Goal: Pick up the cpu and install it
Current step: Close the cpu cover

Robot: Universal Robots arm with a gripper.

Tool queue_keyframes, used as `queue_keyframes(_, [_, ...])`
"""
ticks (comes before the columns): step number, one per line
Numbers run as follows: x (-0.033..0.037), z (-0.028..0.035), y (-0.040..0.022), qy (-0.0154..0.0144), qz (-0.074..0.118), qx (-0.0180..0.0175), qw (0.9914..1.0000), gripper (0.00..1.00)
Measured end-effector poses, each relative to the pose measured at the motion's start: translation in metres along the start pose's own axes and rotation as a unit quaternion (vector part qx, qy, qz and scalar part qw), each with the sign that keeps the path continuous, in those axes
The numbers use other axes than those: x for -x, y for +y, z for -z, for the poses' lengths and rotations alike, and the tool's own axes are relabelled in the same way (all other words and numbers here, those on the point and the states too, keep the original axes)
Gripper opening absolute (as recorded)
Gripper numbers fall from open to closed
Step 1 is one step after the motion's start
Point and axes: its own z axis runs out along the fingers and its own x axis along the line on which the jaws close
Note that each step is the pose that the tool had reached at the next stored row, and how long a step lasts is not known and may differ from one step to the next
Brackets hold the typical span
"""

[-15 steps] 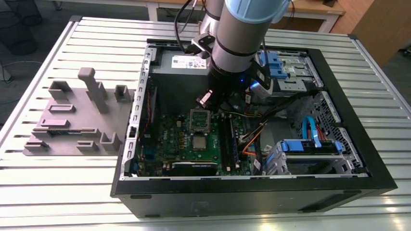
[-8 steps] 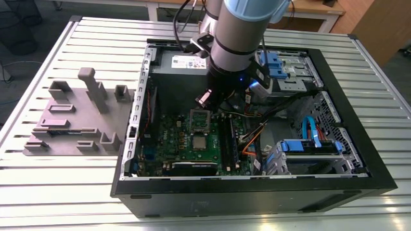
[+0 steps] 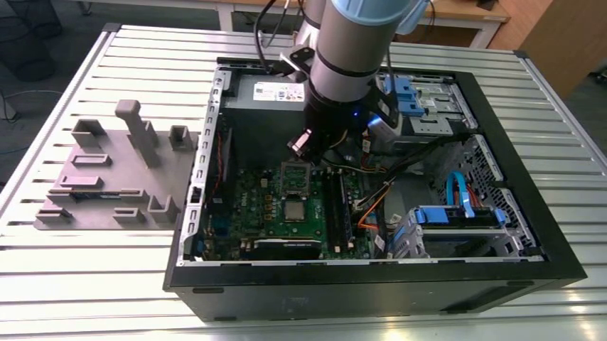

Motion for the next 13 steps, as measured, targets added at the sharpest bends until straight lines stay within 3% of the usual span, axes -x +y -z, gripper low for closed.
queue_keyframes(8, [-0.0002,0.009,0.0012,0.0,0.0,0.0,1.0,0.1])
queue_keyframes(13, [-0.0007,0.0094,0.0017,0.0009,0.01,0.0001,0.99995,0.1])
